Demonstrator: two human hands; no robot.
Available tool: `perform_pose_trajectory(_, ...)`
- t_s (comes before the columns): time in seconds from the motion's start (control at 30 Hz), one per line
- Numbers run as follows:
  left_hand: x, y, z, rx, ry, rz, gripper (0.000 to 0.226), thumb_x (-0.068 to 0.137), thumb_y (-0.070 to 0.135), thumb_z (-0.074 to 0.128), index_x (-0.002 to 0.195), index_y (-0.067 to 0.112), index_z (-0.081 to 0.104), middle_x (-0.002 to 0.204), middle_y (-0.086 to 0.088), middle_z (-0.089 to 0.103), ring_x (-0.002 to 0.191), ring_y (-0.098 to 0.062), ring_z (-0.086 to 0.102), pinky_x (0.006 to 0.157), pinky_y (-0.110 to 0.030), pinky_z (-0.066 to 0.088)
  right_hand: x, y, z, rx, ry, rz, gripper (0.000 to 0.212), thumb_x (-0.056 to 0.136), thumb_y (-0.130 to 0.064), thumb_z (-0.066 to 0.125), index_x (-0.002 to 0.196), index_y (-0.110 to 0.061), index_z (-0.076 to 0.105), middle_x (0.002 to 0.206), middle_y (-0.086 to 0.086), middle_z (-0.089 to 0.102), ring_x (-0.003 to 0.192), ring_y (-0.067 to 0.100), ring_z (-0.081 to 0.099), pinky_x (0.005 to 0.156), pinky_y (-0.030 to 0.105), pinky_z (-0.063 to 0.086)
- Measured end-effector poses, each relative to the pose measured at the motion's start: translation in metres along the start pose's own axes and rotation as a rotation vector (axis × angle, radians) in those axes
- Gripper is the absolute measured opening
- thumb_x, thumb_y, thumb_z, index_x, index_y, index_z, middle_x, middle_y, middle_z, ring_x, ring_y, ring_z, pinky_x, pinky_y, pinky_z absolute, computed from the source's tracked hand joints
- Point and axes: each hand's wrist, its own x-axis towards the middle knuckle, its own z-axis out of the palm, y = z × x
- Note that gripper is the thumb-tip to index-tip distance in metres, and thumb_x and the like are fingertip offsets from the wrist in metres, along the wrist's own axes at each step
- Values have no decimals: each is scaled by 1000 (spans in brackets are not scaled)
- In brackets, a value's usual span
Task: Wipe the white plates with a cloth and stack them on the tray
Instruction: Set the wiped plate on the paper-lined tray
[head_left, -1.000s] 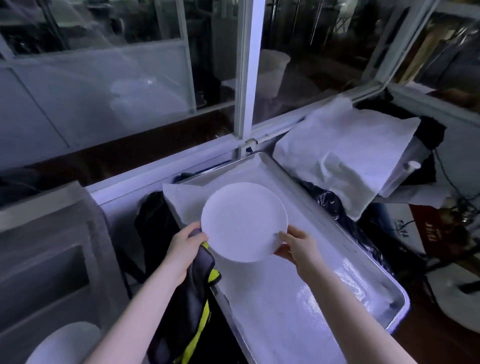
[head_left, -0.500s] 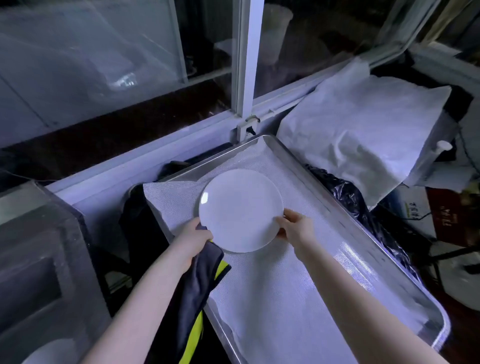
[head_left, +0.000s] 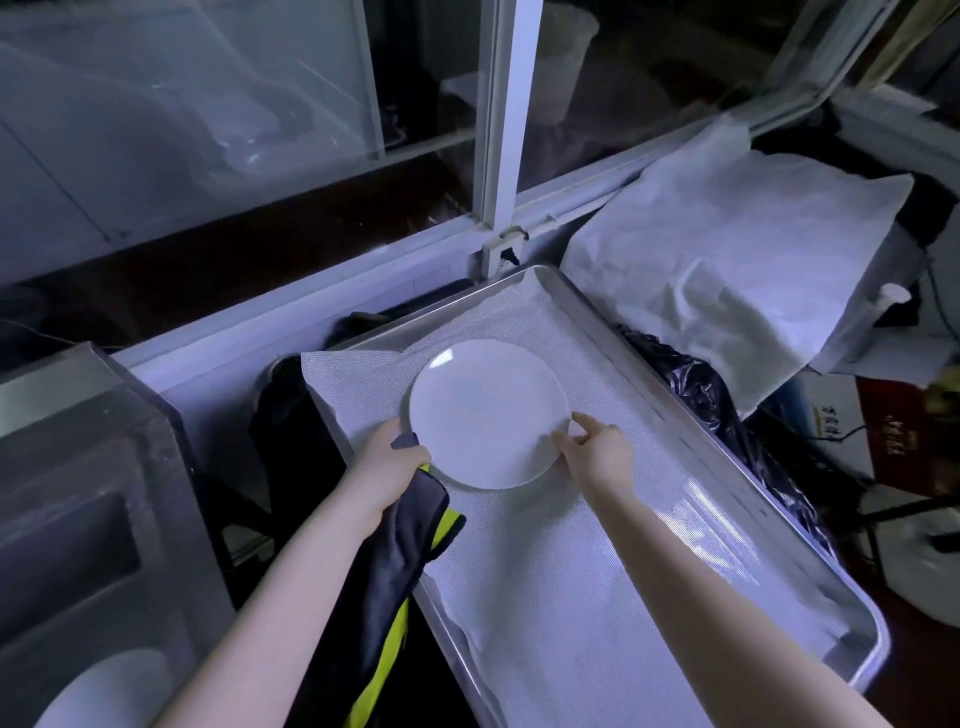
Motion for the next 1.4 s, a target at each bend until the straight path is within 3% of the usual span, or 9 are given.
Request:
perform_pose_trajectory(0.13,-23,-5,-8,-23,46,19,52,85,12,69,133,25,55,123,4,54,114,-12,52,91,-25,39,-19,-3,-7,9,-4,-113,33,94,-25,65,126,-21,67,111,9,62,88,16,54,73,23,39)
perform_pose_trajectory(0.5,-150,-13,-53,-241,284,217,30,81,3,71,101,24,71,104,-9,74,107,-24,67,102,-39,49,-151,-42,-11,110,-352,-497,12,91,-28,70,97,-39,71,96,-8,66,72,7,60,74,35,57)
perform_pose_trajectory(0.67,-245,-27,-82,-392,459,355,30,82,9,70,105,28,71,108,-5,74,106,-19,67,98,-37,52,-257,-47,1,178,-746,-629,20,90,-42,71,109,-38,71,108,-11,71,96,2,66,87,18,48)
perform_pose_trajectory(0.83,-327,-59,-114,-540,672,496,27,89,7,61,106,25,69,99,-10,76,93,-20,68,95,-43,51,-356,-40,24,304,-1138,-648,48,78,-46,75,118,-20,68,118,-4,72,109,9,65,101,32,49)
perform_pose_trajectory(0.97,-369,-93,-147,-686,785,550,23,86,20,65,106,30,67,98,-3,75,98,-18,68,97,-40,50,-412,-45,52,146,-1013,-844,50,81,-33,82,125,-16,64,122,-3,71,115,14,64,102,37,49)
perform_pose_trajectory(1.07,-391,-125,-174,-718,803,546,36,82,25,69,115,39,62,119,4,69,110,-7,63,93,-25,47,-444,-52,77,115,-913,-916,13,89,-16,75,89,-21,63,81,-22,68,75,-3,61,73,19,47)
perform_pose_trajectory(1.13,-401,-150,-194,-754,791,520,56,81,17,70,129,41,53,121,15,66,110,2,62,87,-18,47,-462,-58,98,148,-920,-857,30,91,-10,70,71,-20,52,61,-20,56,59,-4,46,63,18,39)
perform_pose_trajectory(1.27,-413,-212,-235,-673,714,369,97,64,11,67,140,60,31,105,40,61,96,1,66,86,-30,52,-496,-73,142,220,-953,-688,32,91,-9,70,69,-16,48,66,2,54,68,17,49,63,38,45)
perform_pose_trajectory(1.4,-409,-265,-254,-454,444,211,104,57,3,68,143,51,34,128,23,58,106,-7,64,98,-37,50,-515,-89,200,239,-964,-583,14,91,-11,71,80,-16,63,82,11,69,79,25,66,66,44,57)
